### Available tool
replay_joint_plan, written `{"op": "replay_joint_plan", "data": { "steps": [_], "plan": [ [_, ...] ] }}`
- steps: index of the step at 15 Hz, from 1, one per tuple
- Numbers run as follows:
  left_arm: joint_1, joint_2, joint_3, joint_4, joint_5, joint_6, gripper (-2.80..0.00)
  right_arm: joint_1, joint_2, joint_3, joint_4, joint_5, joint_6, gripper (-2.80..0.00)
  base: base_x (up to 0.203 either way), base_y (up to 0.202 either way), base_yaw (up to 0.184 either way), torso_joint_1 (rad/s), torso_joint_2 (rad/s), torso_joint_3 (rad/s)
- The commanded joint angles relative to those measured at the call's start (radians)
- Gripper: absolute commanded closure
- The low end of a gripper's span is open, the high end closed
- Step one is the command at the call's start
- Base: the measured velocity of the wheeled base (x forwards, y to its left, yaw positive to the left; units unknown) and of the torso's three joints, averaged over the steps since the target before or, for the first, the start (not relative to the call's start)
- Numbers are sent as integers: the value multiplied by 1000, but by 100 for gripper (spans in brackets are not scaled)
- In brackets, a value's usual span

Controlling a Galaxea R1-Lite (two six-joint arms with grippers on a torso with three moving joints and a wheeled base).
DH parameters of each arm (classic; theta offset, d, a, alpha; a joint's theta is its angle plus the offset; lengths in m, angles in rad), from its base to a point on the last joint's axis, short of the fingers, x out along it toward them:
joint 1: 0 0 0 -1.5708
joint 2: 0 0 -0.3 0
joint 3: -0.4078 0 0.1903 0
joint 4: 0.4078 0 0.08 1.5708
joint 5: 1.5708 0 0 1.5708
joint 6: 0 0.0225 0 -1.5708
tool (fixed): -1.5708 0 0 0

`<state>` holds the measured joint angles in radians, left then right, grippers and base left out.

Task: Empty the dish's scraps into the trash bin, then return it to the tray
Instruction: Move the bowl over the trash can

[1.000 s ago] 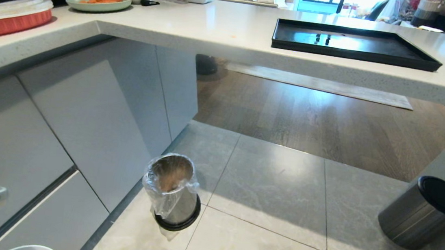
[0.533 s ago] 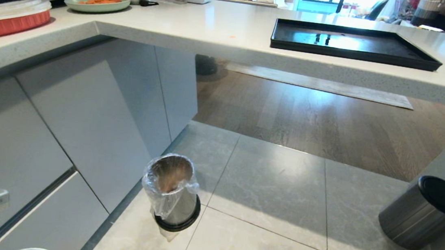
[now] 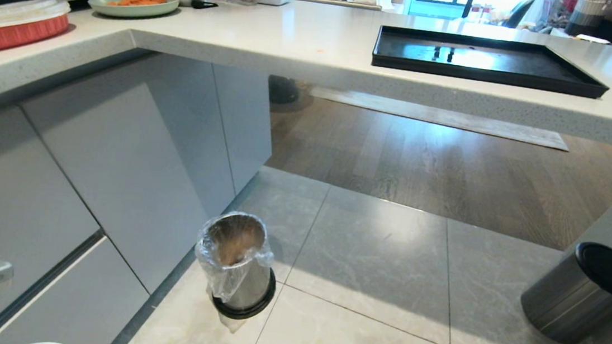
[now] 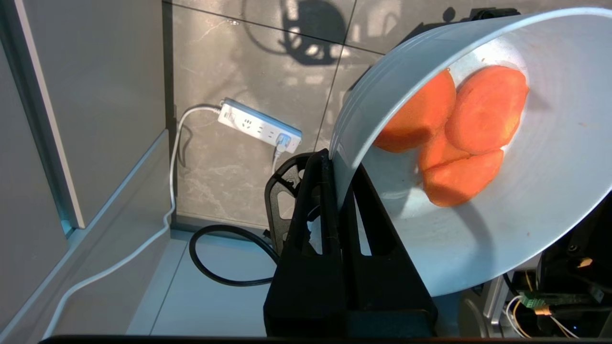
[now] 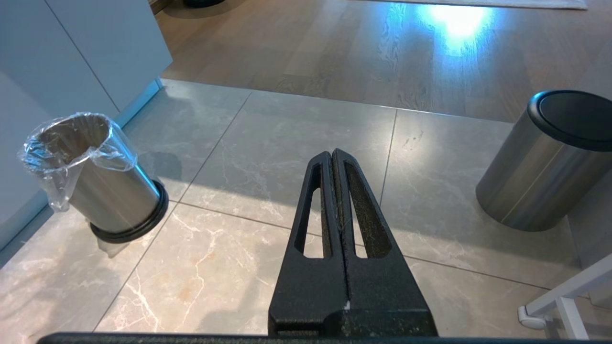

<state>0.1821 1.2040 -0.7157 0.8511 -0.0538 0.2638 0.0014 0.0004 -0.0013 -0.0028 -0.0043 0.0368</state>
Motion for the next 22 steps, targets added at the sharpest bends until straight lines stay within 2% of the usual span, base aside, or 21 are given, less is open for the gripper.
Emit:
{"op": "replay_joint_plan", "data": {
  "steps": [1, 13, 22],
  "plan": [
    [0, 0, -1, 5, 0, 2, 0, 0, 0, 0, 0, 0, 0, 0, 0, 0, 0, 0, 0, 0],
    [0, -9, 0, 5, 1, 2, 0, 0, 1, 0, 0, 0, 0, 0, 6, 0, 0, 0, 0, 0],
    [0, -11, 7, 5, 0, 2, 0, 0, 0, 0, 0, 0, 0, 0, 182, 0, 1, 5, 3, 2]
  ]
}}
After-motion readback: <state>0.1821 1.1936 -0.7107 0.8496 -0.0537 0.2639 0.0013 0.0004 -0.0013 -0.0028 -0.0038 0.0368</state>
